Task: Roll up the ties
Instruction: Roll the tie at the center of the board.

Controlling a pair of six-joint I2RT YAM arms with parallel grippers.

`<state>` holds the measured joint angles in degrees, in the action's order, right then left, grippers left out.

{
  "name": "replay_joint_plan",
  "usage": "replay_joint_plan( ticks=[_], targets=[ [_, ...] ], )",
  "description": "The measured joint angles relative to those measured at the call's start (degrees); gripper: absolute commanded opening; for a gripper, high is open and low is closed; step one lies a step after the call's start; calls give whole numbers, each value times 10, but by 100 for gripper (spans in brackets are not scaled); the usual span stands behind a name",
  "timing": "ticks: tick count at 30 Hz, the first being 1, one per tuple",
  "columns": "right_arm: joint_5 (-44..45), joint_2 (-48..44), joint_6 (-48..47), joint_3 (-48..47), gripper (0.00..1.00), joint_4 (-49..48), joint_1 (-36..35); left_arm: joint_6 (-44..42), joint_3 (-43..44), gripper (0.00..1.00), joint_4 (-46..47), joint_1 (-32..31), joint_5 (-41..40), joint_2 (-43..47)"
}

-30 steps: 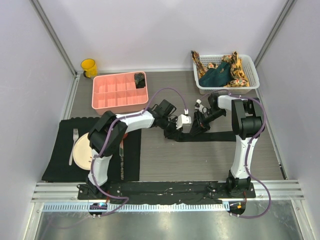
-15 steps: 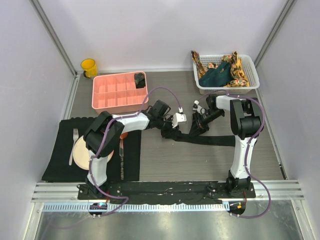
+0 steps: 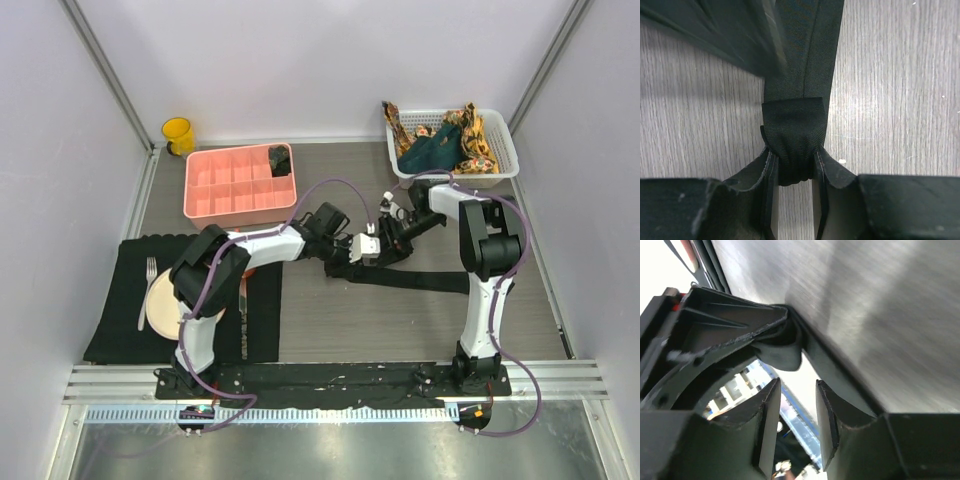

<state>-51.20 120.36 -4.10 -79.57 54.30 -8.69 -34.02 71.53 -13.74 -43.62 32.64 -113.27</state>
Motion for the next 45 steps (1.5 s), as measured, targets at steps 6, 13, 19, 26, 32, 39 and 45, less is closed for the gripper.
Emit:
replay_joint_plan(
  ticks=[6, 13, 19, 26, 32, 39, 45],
  targets=[
    [-20, -1, 52, 46, 40, -40, -45, -10, 17, 10, -28, -11, -34, -2],
    [-22, -1, 105, 52, 38, -89, -60, -13, 24, 10, -42, -16, -58, -2],
    [-6, -12, 121, 52, 39, -95, -56, -23, 26, 10, -46, -17, -63, -2],
    [-2, -47, 123, 47, 39, -97, -39, -27, 26, 11, -48, -17, -63, -2],
    [-8, -47, 141, 56, 39, -124, -54, -27, 31, 13, -54, -17, -62, -5],
    [-11, -29, 165, 70, 25, -162, -67, -27, 31, 17, -55, -17, -61, -5],
    [-38, -13, 175, 70, 1, -160, -63, -27, 31, 25, -56, -17, -61, -5]
  ],
)
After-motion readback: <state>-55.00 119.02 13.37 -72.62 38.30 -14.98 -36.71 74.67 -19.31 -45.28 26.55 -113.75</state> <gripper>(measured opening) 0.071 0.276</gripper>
